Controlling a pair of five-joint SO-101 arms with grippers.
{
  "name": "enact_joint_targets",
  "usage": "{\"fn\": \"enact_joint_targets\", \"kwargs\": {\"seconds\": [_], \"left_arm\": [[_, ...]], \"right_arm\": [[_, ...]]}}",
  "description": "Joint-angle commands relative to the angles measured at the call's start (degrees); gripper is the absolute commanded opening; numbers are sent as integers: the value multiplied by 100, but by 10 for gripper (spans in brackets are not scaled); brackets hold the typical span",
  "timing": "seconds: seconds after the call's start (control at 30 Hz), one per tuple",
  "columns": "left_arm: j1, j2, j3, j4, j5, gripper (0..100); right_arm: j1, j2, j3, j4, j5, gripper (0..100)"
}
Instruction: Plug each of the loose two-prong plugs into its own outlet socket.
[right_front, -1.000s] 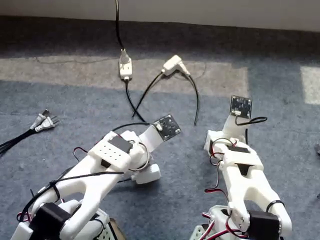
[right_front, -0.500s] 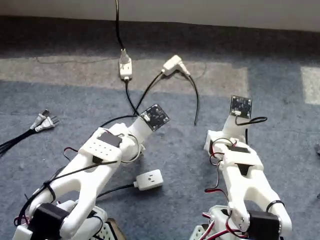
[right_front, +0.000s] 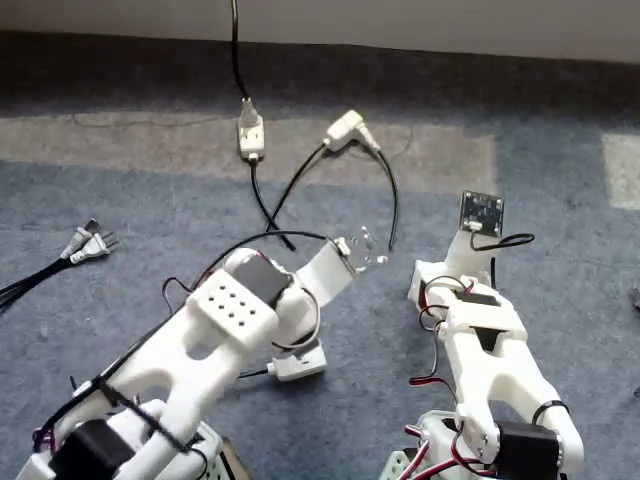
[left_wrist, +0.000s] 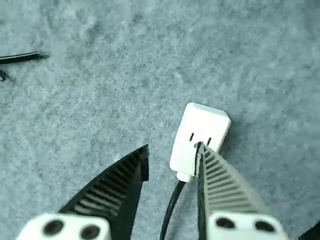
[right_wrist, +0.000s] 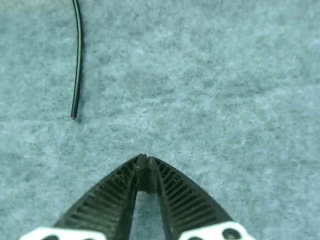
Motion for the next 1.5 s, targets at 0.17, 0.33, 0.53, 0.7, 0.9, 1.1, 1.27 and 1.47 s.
{"fn": "enact_joint_targets", "kwargs": {"seconds": [0.17,0.33,0.53,0.7,0.9,1.1,1.27,1.47], "left_arm": [[998,-1903,1807,-281,9,172],[998,-2026,2316,-809,9,183],[207,-1209,2325,-1688,-255,221],[-391,-57,1859,-2163,-633,221],[-664,901,1077,-1943,-668,220],[-1552,1341,400,-1969,-677,220],[-1982,1508,251,-2242,-633,220],[-2229,1508,338,-2602,-149,220]], "right_arm": [[-48,-22,-268,-4,62,8],[-48,-22,-259,-4,62,8],[-48,-22,-251,-4,62,8],[-48,-22,-242,-4,62,8],[-48,-22,-242,-4,62,8],[-48,-22,-259,-4,62,8],[-48,-22,-259,-4,62,8],[-48,-22,-268,-4,62,8]]}}
